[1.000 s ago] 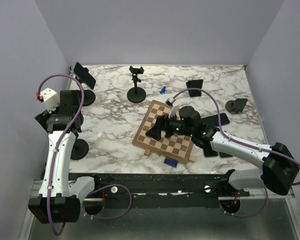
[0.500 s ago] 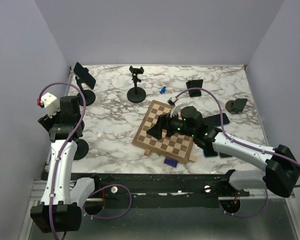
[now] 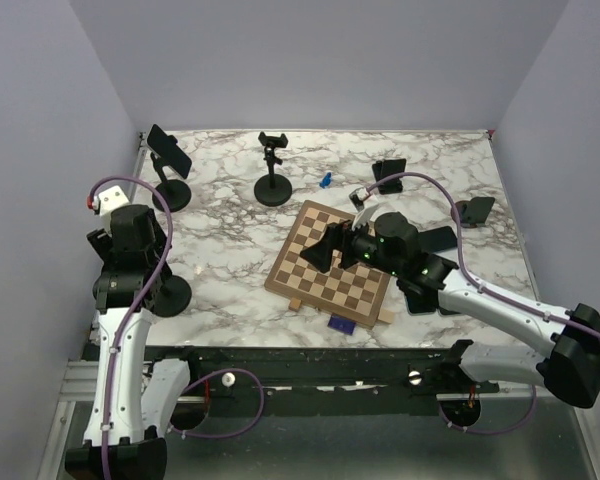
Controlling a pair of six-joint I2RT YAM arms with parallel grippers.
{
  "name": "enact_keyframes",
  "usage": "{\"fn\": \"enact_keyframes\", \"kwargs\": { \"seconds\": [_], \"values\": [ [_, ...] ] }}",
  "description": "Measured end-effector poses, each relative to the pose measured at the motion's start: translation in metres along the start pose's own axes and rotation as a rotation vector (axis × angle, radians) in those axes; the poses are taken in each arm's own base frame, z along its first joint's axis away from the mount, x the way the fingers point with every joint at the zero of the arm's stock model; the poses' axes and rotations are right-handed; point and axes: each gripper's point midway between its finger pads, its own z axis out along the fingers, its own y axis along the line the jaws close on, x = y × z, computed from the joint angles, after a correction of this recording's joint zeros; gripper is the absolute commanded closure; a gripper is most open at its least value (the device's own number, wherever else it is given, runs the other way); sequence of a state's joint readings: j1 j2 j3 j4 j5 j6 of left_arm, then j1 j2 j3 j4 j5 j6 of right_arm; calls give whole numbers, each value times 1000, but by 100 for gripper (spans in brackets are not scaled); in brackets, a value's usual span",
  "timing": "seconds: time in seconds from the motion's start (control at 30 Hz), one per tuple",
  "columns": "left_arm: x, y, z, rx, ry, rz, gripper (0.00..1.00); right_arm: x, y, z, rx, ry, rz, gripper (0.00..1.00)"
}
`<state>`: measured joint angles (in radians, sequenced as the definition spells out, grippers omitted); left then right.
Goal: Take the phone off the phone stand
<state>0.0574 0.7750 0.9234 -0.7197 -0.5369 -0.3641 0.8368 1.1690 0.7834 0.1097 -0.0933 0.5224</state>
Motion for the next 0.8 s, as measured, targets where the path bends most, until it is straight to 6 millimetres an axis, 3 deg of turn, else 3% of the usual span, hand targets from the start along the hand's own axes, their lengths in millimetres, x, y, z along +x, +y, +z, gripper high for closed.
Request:
{"fn": "enact_keyframes", "kwargs": {
  "seconds": [0.3,0.57,0.8],
  "values": [
    [7,-51,-19,272,58,53,100,14,-7,8,20,44,24,0],
    [23,-109,-47,438,86,82,100,26,-8,18,21,98,64,0],
    [28,-129,-50,435,84,64,100,28,-4,17,2,112,85,0]
  ]
}}
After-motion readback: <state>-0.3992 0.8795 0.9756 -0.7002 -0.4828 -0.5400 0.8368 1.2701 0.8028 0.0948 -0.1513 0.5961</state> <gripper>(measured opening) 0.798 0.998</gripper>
